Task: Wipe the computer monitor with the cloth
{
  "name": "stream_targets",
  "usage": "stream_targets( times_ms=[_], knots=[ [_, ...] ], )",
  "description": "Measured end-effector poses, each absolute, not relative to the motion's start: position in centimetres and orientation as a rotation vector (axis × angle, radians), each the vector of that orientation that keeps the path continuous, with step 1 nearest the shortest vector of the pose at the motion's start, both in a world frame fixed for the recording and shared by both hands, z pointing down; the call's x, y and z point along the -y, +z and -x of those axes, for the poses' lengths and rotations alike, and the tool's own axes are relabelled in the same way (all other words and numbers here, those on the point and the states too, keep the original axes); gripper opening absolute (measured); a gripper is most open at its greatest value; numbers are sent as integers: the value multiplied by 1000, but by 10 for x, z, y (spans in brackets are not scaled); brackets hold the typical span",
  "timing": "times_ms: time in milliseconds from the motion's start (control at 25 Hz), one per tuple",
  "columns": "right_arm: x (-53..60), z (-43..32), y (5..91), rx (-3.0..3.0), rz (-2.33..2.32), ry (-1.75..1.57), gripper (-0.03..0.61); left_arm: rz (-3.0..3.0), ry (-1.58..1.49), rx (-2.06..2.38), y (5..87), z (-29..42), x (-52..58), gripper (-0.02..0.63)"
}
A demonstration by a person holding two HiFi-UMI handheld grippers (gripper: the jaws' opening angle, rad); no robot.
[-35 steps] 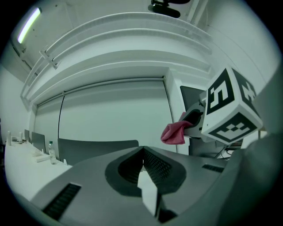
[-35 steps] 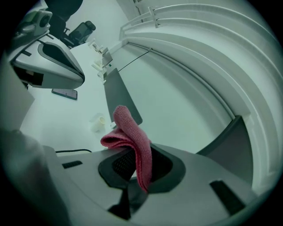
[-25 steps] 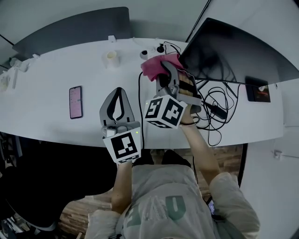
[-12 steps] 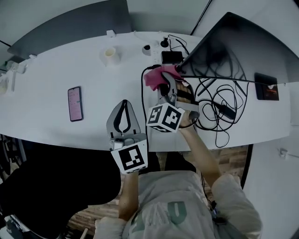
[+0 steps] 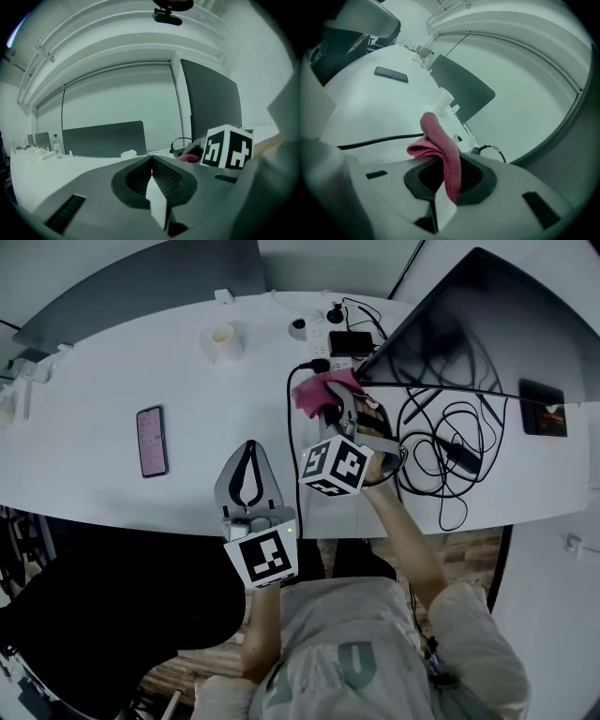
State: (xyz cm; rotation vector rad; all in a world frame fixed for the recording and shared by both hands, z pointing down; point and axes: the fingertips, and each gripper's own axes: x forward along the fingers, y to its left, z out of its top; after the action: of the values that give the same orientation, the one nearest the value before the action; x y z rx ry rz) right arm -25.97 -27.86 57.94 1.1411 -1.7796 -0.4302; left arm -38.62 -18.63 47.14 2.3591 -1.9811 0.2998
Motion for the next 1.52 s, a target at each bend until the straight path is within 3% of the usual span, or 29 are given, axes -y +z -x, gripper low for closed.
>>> stream_targets(
  times_ms=[920, 1200, 1520],
  knots=[
    [268, 263, 606, 1791, -1093, -385, 57, -2354, 300, 2002, 473, 397, 176, 15],
    [243, 279, 494, 2105, -1259, -337, 57, -2391, 251, 2029, 433, 387, 179, 15],
    [185, 221, 306, 2472, -1531, -331, 57, -2572, 30, 1945, 338, 307, 165, 15]
  ],
)
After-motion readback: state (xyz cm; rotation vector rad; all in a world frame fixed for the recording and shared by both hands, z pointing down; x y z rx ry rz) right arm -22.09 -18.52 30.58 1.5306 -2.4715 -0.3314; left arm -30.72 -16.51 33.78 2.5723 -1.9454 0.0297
